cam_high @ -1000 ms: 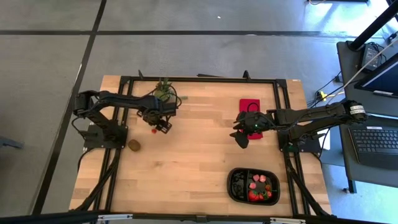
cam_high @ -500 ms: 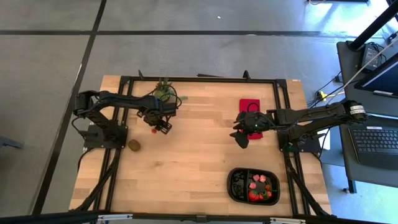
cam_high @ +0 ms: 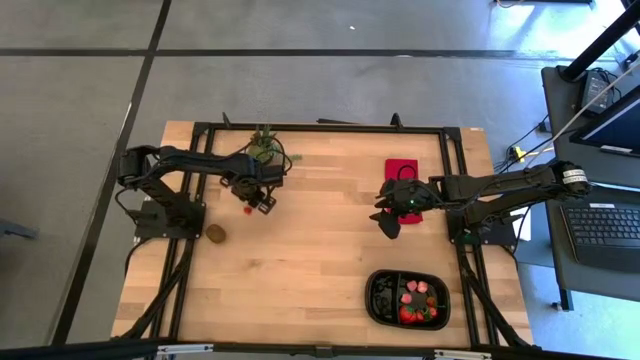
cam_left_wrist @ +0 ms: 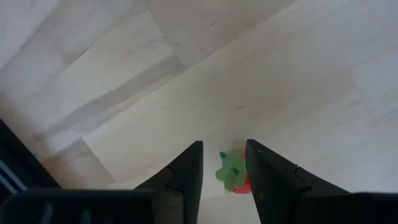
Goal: Pick and placing Produce into tupperware
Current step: Put the strawberry into the right of the black bin
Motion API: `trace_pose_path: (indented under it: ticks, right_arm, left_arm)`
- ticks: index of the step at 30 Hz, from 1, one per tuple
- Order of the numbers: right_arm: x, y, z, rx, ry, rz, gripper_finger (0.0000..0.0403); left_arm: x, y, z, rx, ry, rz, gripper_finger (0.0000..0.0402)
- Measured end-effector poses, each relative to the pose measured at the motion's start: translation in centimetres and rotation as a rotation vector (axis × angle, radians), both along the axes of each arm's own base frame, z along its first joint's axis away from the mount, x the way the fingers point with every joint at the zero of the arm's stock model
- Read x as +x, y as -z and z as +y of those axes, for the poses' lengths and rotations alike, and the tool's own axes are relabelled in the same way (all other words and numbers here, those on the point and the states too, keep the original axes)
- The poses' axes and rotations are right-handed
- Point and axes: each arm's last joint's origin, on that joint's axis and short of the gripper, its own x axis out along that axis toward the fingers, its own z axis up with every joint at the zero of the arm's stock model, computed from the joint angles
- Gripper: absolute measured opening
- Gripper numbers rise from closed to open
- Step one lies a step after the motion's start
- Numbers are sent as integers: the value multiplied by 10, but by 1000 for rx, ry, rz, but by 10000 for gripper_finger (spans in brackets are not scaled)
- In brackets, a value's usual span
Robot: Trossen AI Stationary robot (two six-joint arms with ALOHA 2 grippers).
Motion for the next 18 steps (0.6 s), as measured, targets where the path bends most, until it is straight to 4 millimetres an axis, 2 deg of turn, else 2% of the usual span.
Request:
trace_pose_path:
  ticks: [6,18]
  right_arm:
    - [0,0,0,0,0,0,222]
    - [0,0,0,0,0,0,222]
  left_arm:
    - [0,0,-1,-23,-1,-7,114]
    - [1,0,-3,-18,1,-5,153]
